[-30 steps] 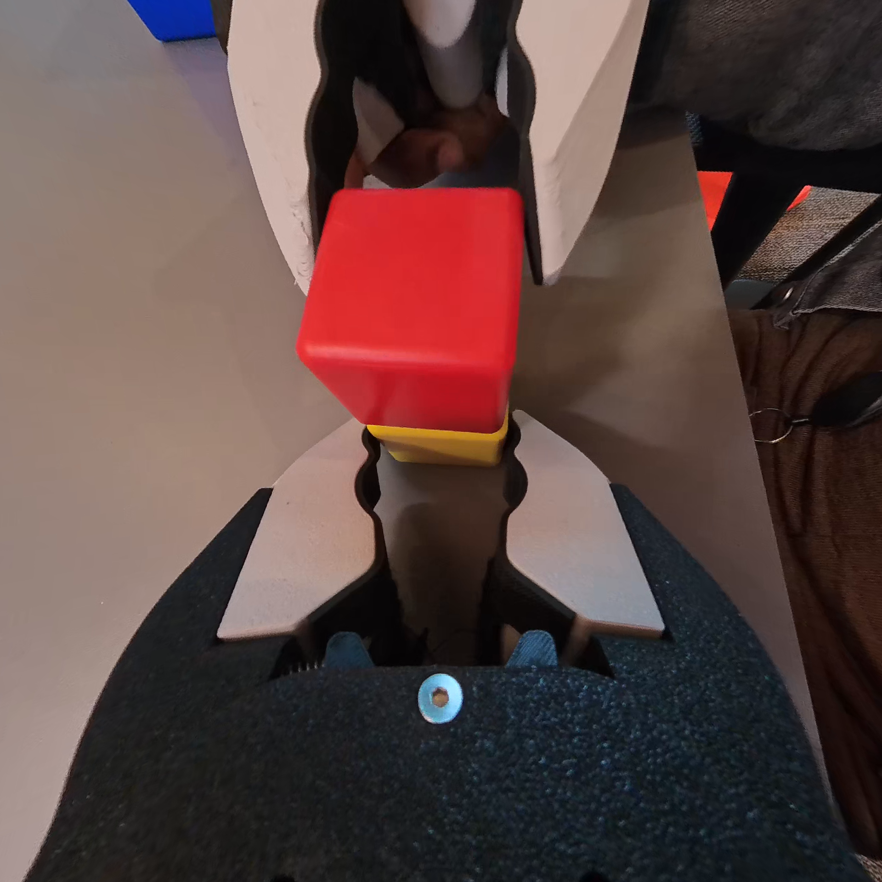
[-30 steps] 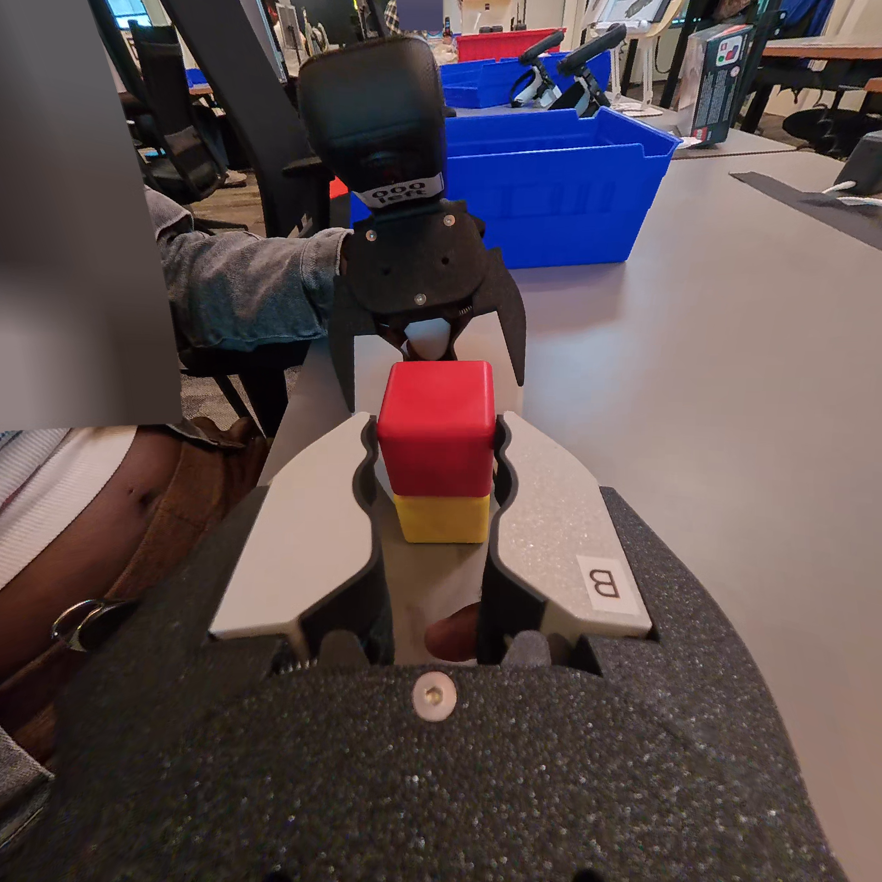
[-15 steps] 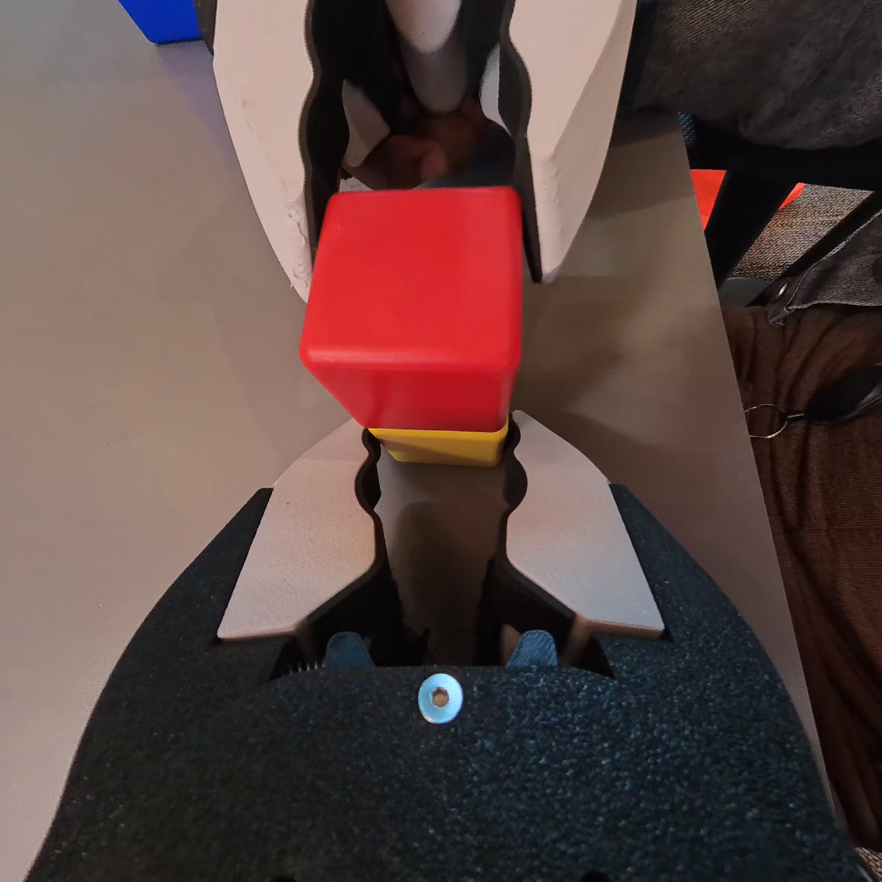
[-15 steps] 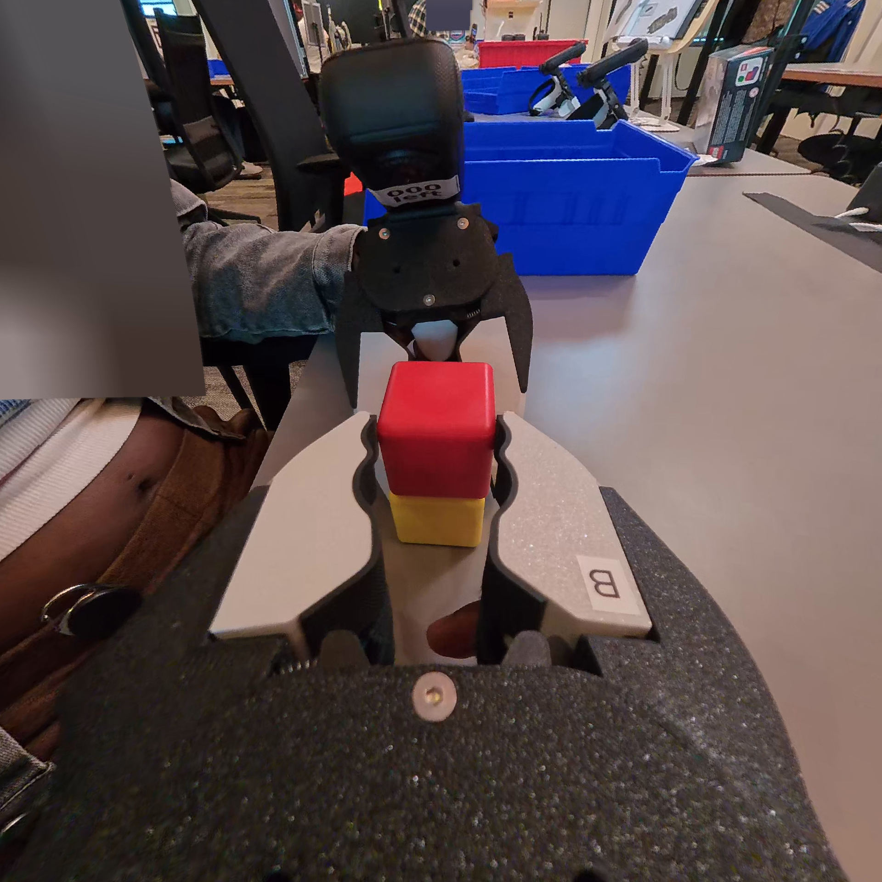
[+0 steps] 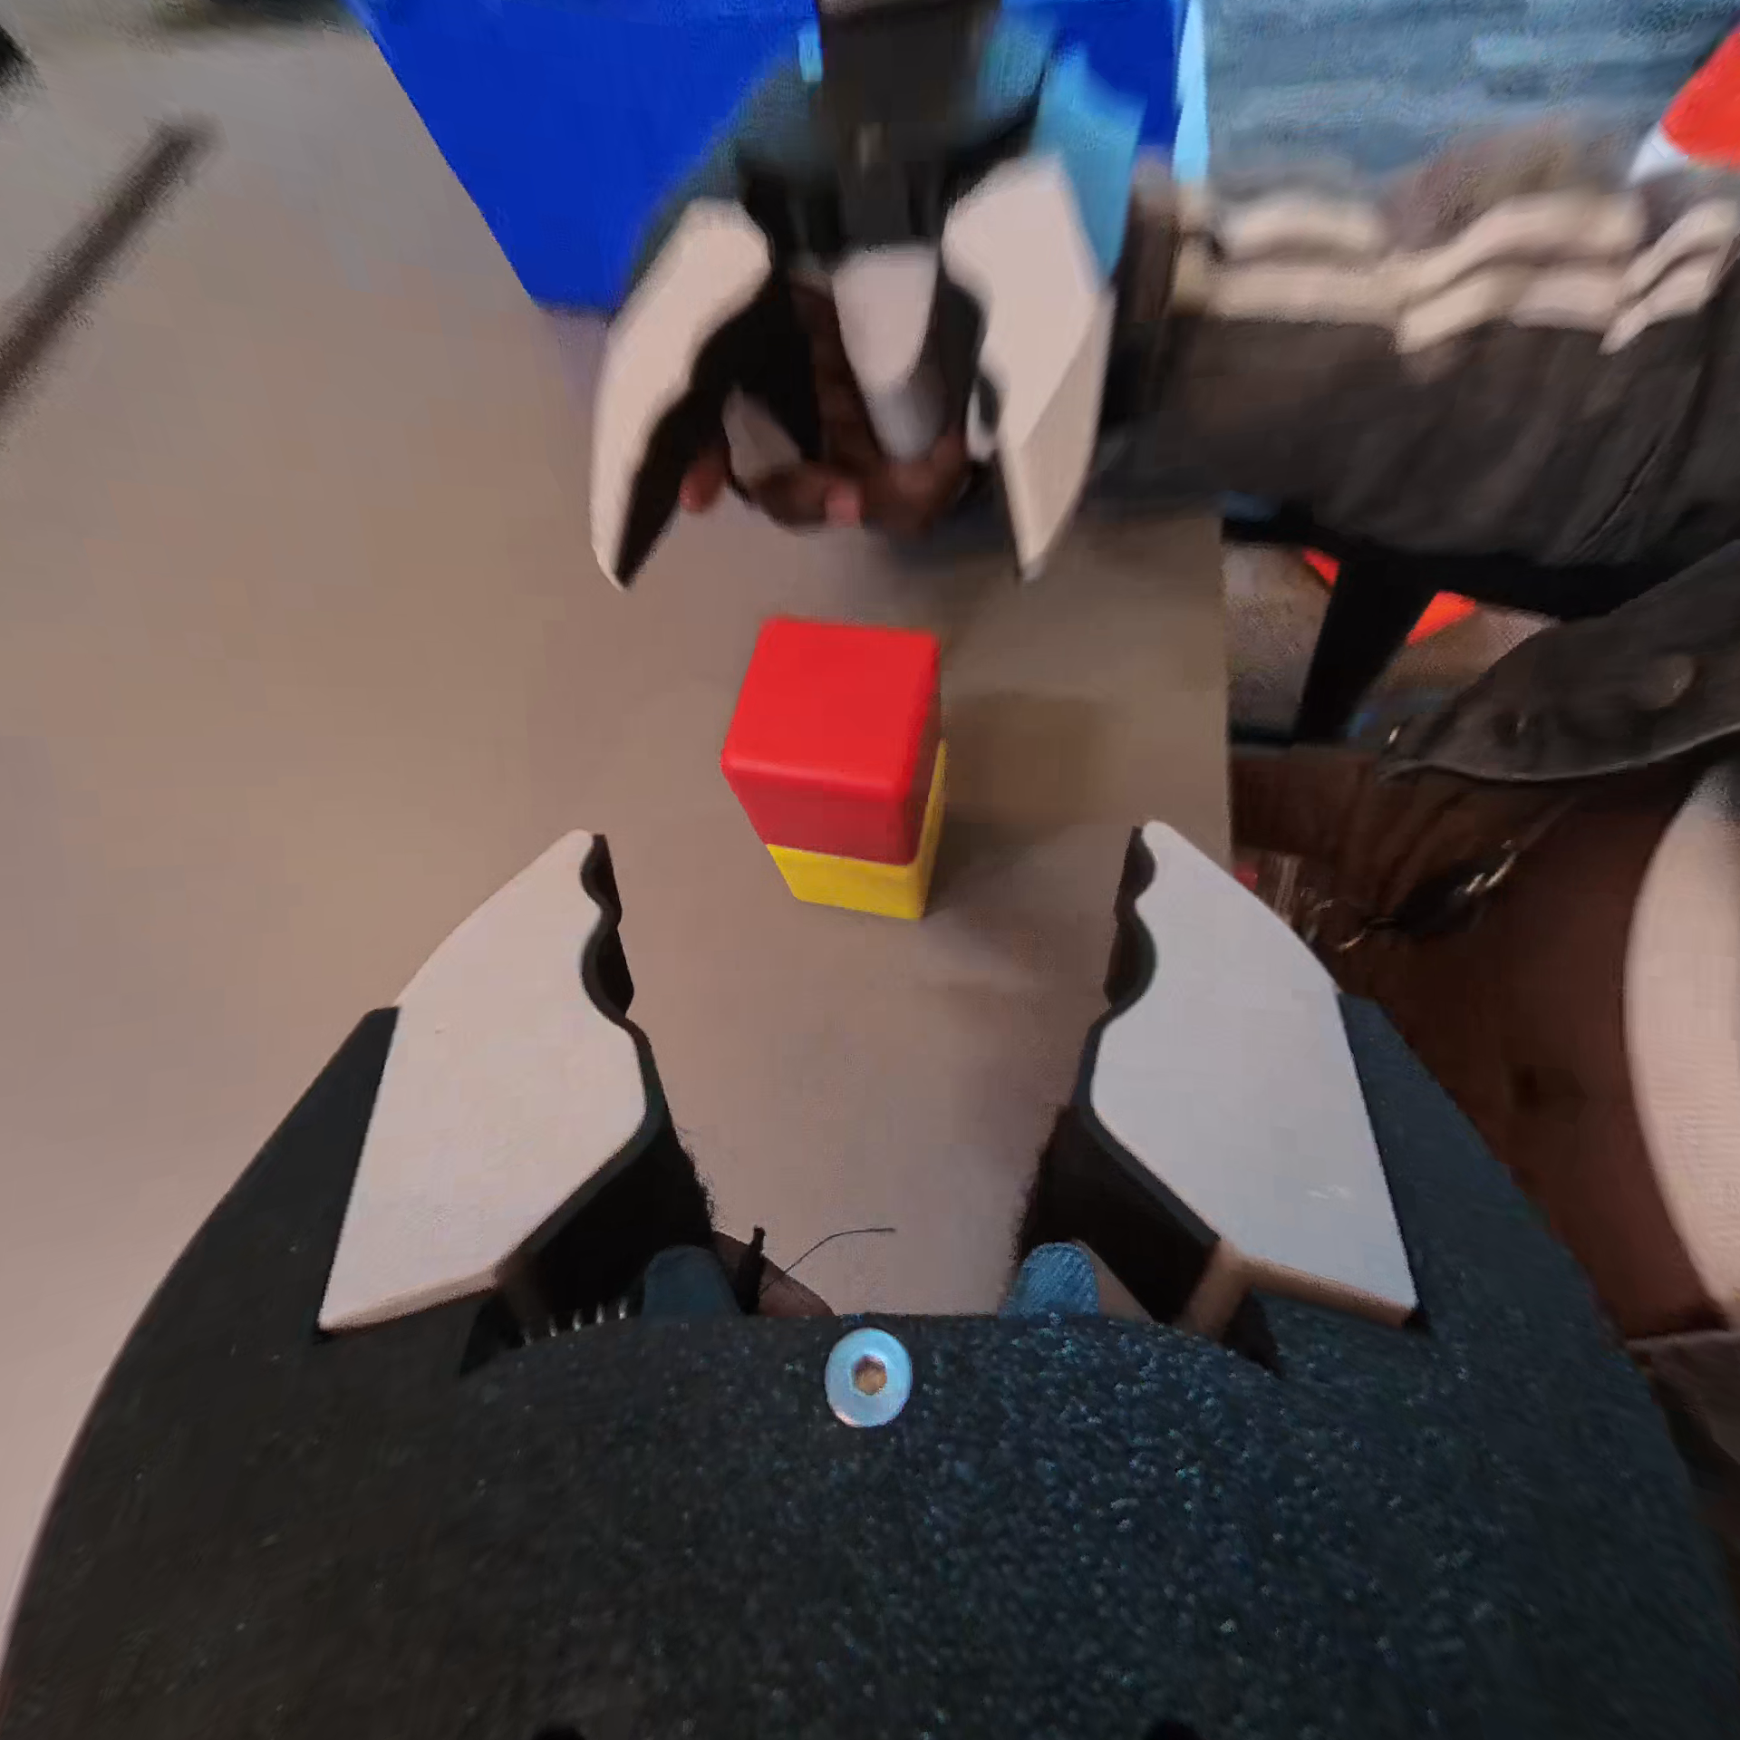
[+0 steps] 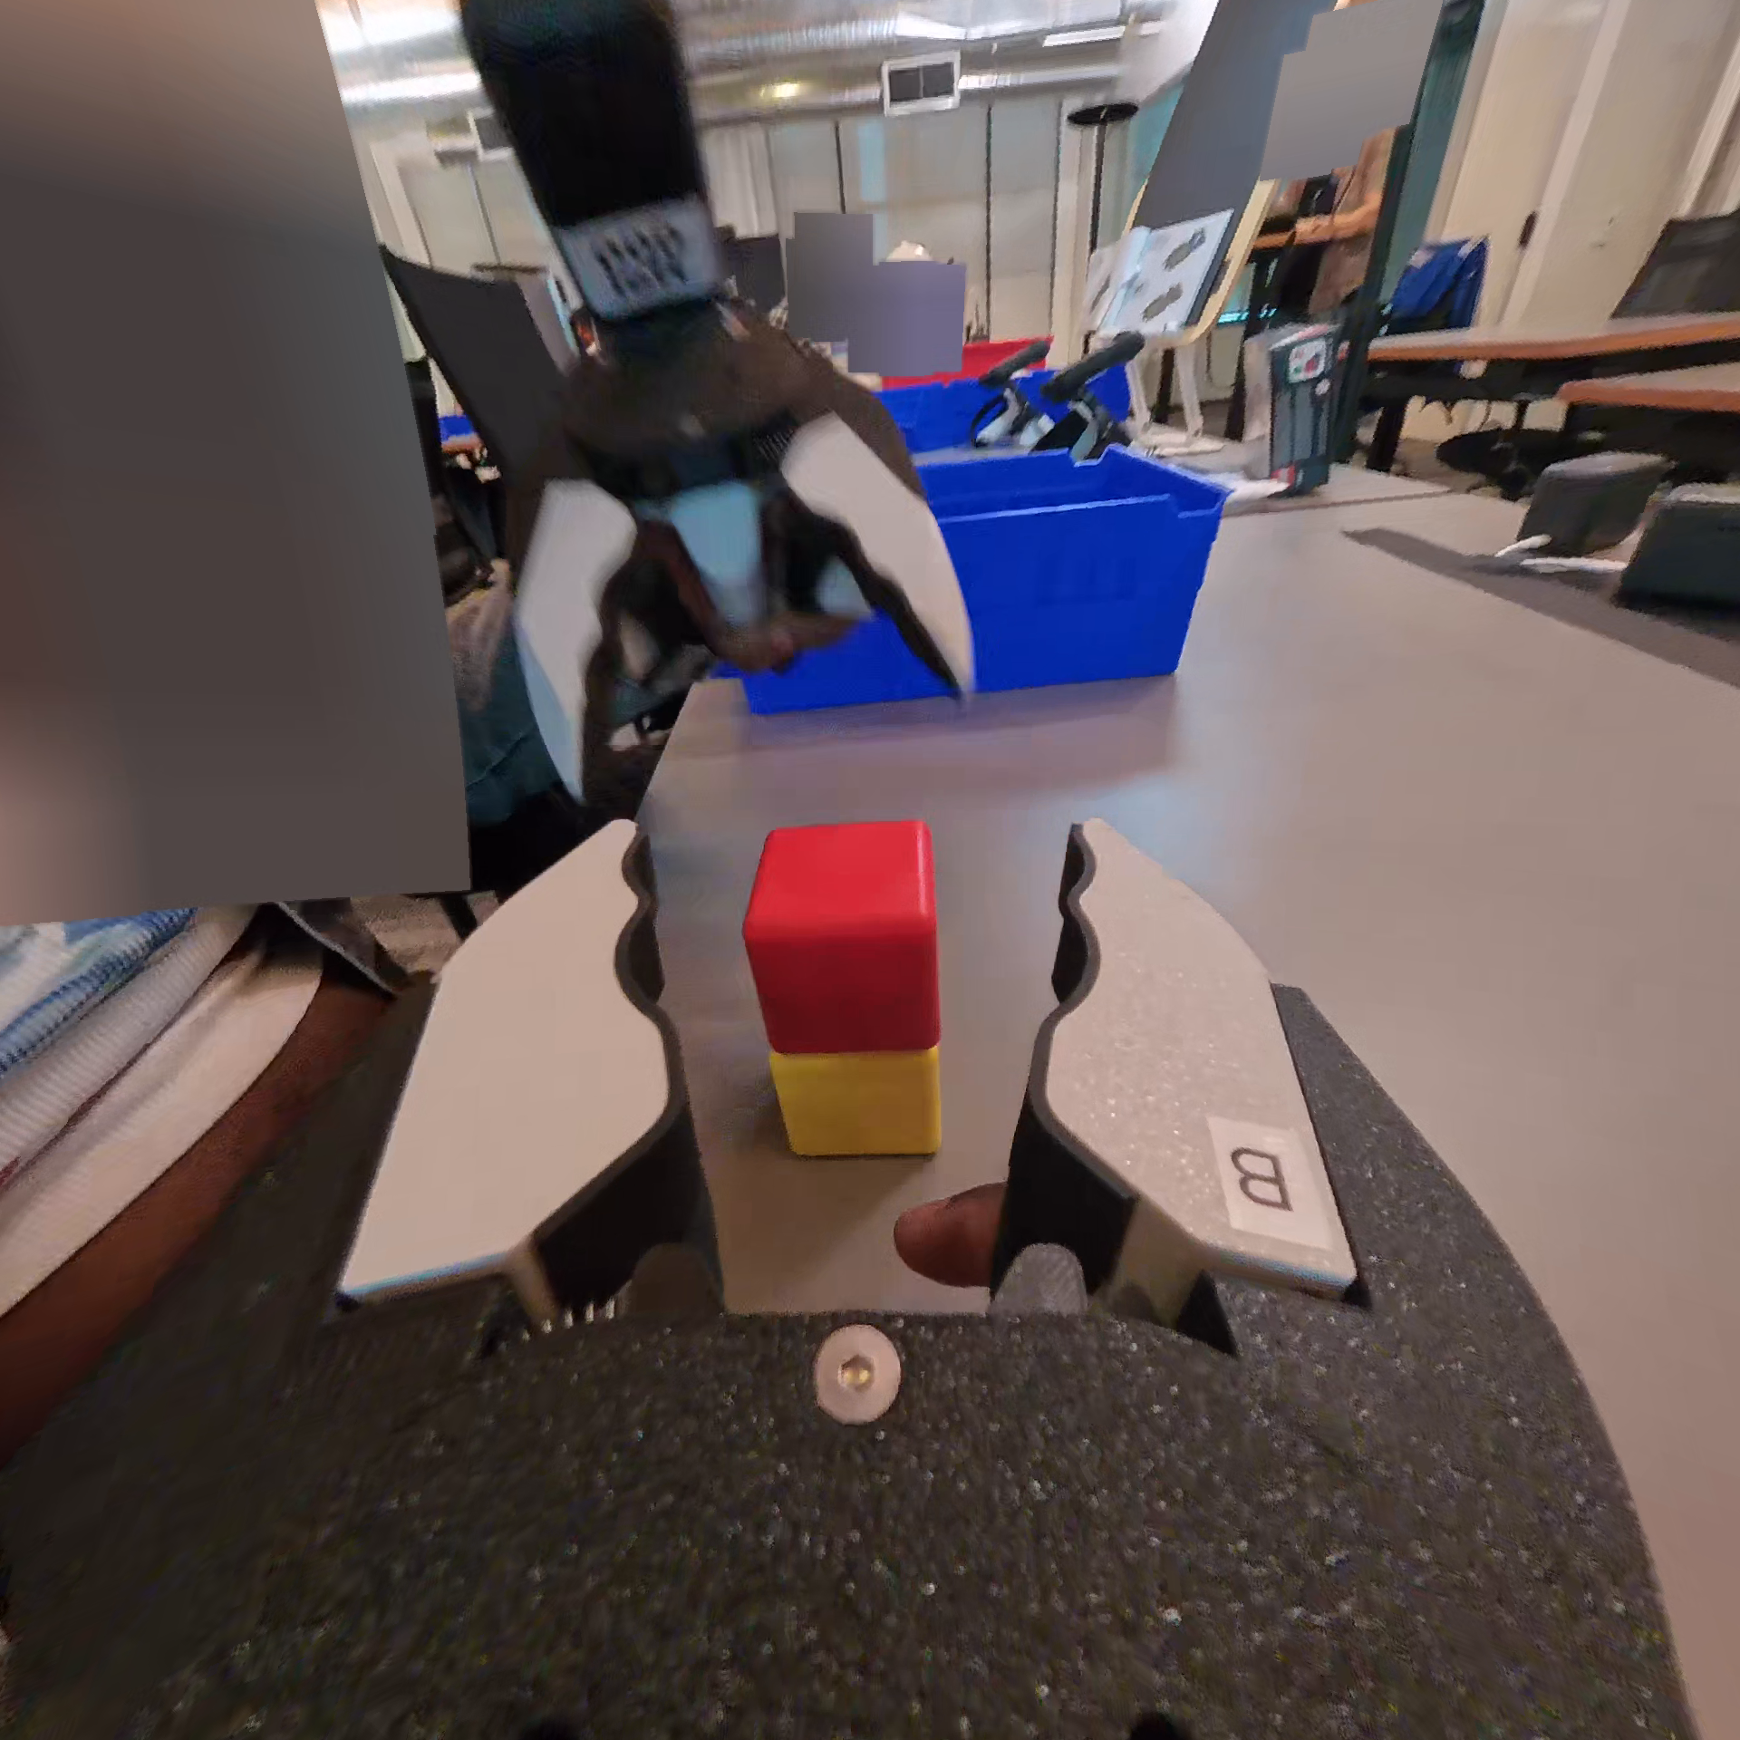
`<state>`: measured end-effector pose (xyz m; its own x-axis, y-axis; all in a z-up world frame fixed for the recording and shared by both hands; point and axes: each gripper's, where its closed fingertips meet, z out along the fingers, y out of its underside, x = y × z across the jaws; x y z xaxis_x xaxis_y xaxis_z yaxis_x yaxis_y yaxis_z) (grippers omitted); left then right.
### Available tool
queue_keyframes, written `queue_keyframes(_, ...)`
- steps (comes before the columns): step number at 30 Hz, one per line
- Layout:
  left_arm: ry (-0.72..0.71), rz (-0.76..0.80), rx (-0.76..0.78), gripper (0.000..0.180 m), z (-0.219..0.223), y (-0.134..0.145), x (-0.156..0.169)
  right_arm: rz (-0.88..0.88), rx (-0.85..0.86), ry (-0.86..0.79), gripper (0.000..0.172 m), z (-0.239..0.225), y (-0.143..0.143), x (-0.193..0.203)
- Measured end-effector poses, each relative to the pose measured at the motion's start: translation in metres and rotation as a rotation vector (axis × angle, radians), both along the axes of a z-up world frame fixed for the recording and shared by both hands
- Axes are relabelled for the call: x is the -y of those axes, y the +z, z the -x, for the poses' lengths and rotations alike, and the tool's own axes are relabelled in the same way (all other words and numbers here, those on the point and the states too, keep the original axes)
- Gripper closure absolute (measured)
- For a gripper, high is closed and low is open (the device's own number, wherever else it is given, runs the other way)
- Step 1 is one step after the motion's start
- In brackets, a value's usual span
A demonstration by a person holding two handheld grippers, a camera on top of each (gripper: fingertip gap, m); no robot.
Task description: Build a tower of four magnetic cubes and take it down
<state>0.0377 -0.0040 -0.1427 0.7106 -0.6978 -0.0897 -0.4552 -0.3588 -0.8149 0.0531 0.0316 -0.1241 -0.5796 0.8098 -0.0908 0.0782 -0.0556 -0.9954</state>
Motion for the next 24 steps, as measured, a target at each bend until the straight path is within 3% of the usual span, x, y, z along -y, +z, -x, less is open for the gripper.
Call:
queue_keyframes(3, 0.147, -0.2, 0.023, 0.093, 0.027, 0.083, 0.029, 0.024, -0.031, -0.027, 0.09, 0.0, 0.007, -0.006)
queue_keyframes(5, 0.286, -0.331, 0.011, 0.102, 0.071, 0.126, 0.058, 0.034, -0.045, -0.024, 0.09, -0.001, 0.009, -0.006)
queue_keyframes(8, 0.498, -0.415, -0.094, 0.113, 0.166, 0.142, 0.103, 0.036, -0.043, -0.024, 0.09, -0.001, 0.009, -0.006)
queue_keyframes(11, 0.465, -0.279, -0.083, 0.118, 0.231, 0.111, 0.119, 0.034, -0.044, -0.018, 0.091, -0.001, 0.009, -0.004)
queue_keyframes(14, 0.434, 0.011, -0.176, 0.118, 0.276, 0.051, 0.12, 0.035, -0.048, -0.026, 0.092, -0.001, 0.009, -0.006)
queue_keyframes(17, 0.359, 0.26, -0.279, 0.113, 0.289, 0.0, 0.124, 0.045, -0.05, -0.03, 0.092, -0.001, 0.01, -0.008)
queue_keyframes(20, 0.344, 0.38, -0.388, 0.111, 0.303, -0.031, 0.124, 0.04, -0.042, -0.025, 0.093, 0.0, 0.008, -0.007)
queue_keyframes(24, 0.325, 0.508, -0.435, 0.121, 0.312, -0.064, 0.131, 0.032, -0.035, -0.018, 0.093, 0.0, 0.006, -0.005)
